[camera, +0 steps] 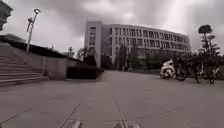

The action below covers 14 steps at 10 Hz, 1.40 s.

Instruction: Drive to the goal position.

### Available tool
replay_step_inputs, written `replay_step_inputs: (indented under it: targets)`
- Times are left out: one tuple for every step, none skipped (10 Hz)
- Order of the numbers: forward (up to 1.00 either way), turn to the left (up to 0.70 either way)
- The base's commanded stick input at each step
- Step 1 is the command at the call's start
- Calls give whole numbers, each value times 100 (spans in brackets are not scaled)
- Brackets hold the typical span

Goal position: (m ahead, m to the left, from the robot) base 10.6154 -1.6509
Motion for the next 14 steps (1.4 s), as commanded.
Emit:
replay_step_inputs:
  targets:
    - [85,0]
    - [85,0]
    - [85,0]
    - [85,0]
    - [85,0]
    - [85,0]
    - [85,0]
    - [85,0]
    - [85,0]
    - [85,0]
    - [85,0]
    - [85,0]
    - [85,0]
    - [85,0]
